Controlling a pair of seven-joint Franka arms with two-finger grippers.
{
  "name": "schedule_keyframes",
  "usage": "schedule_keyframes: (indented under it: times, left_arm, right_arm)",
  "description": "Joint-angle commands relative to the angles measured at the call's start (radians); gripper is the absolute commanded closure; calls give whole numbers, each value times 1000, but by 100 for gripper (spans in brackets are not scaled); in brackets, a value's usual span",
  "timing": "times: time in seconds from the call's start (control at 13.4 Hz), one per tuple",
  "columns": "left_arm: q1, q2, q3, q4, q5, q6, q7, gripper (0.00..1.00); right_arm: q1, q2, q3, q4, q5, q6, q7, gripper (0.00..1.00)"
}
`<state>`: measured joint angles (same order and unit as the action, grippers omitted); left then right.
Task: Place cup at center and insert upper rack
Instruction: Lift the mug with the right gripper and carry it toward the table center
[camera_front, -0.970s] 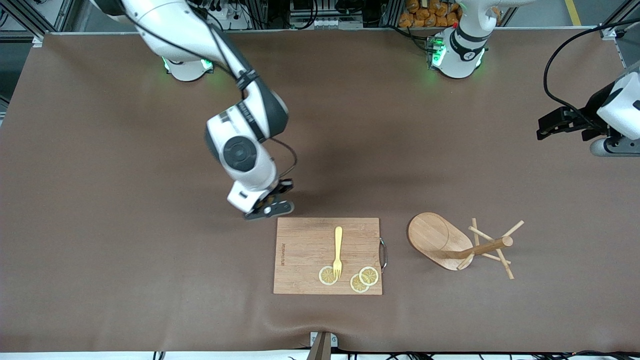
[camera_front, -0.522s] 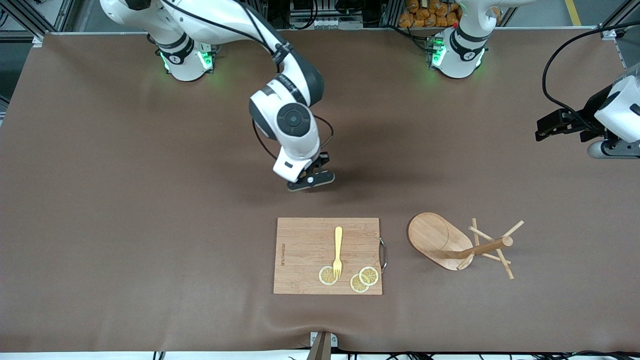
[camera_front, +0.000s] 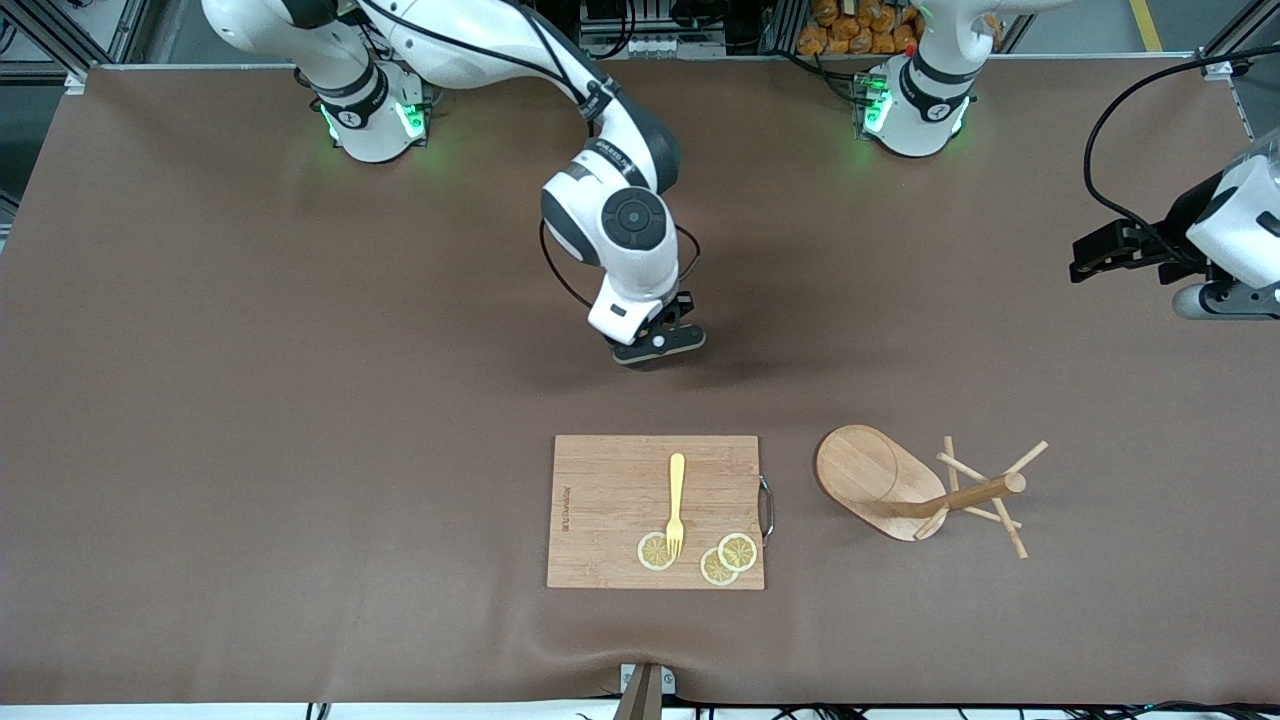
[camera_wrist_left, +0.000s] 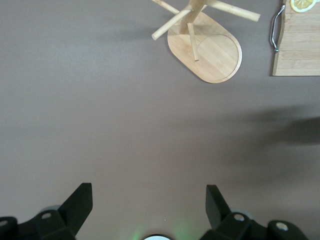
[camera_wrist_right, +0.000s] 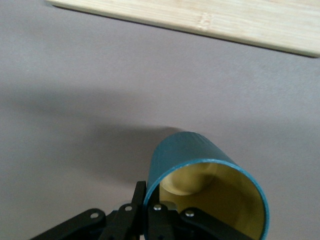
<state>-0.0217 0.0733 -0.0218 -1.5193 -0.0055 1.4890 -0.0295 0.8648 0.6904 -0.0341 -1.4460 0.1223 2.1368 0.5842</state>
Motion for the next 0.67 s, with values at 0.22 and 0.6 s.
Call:
schedule_keyframes:
  times: [0.22, 0.6]
  left_arm:
    - [16, -6, 0, -18, 18, 8, 13, 0]
    - [13, -9, -3, -25, 18, 10, 13, 0]
  right_arm:
    - [58, 54, -15, 42, 13, -8, 58, 100]
    - [75, 61, -15, 42, 8, -11, 58, 100]
